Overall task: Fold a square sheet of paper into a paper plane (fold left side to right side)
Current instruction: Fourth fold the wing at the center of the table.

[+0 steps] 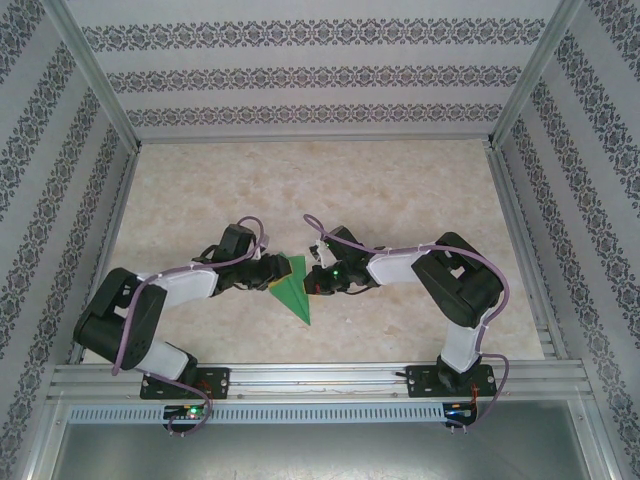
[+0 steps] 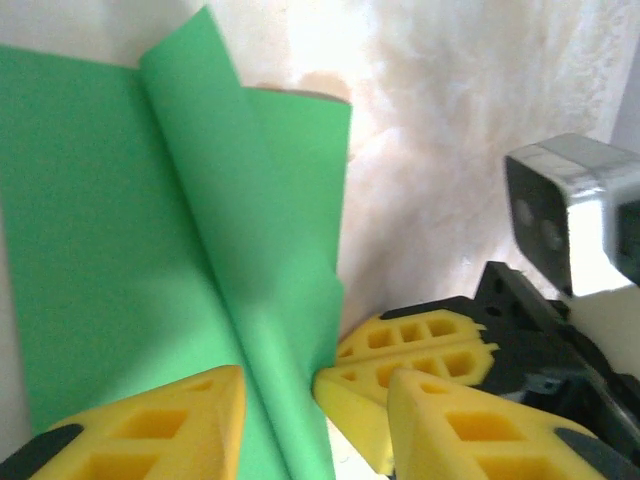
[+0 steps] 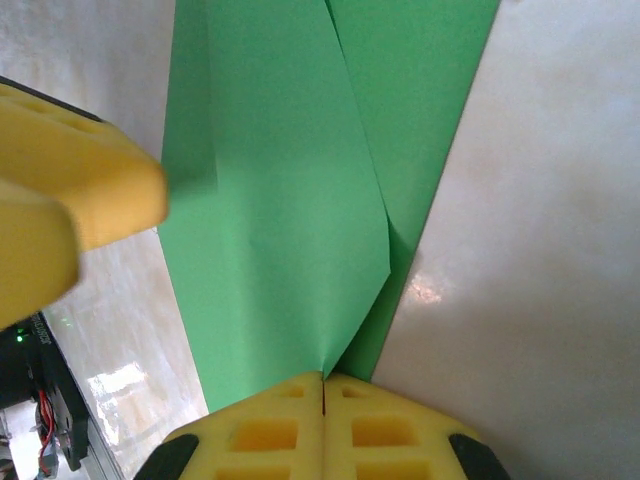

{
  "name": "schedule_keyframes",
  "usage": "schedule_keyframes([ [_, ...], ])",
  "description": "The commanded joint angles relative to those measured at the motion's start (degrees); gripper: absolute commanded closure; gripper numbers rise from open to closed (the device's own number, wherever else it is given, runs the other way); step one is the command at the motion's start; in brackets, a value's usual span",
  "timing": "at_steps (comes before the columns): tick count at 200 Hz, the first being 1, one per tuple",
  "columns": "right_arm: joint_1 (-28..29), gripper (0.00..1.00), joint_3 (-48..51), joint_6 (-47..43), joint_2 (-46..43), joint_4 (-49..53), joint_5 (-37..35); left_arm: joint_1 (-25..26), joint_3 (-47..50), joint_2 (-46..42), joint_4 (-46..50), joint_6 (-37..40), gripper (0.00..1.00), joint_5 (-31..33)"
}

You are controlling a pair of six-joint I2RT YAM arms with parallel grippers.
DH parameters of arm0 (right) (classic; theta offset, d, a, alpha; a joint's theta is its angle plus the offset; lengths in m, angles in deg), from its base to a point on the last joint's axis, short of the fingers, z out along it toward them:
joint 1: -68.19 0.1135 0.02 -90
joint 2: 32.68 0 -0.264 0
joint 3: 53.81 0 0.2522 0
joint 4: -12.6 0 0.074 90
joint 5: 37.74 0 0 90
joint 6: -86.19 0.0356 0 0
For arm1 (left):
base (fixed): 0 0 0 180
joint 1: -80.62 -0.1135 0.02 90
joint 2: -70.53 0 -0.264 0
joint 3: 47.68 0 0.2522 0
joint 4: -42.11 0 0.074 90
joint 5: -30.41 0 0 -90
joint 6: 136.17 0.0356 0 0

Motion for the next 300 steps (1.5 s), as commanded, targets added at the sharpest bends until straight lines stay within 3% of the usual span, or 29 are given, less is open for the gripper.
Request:
schedule_keyframes([
  [1,0.6,1.00,0.6,-0.6,4.1,3.5,-6.6,0.7,-1.6,-1.3,1.1,0.1,0.66,-0.5],
  [30,0.6,1.00,0.6,-0.7,4.2,3.6,-7.0,1.1,-2.7,1.6,-1.2,0.4,0.81,-3.0],
  [81,0.7,1.00,0.5,-1.1,4.6,4.4,-7.4,2.3,-5.5,8.9,-5.8,0.0,0.89,-5.3],
  [196,0.8,1.00,-0.2,-2.4,4.9,7.3,-8.5,2.2,-4.6,14.1,-2.4,2.0,0.91,-0.1],
  [248,0.5,1.00,-1.0,-1.9,2.9,6.2,-5.9,2.3,-2.3,14.4,-2.8,1.8,0.94,0.6],
  [300,-0.4,0.82,-3.8,-1.9,-2.0,5.4,-2.1,2.2,-1.6,14.4,-2.5,2.0,0.94,1.1],
])
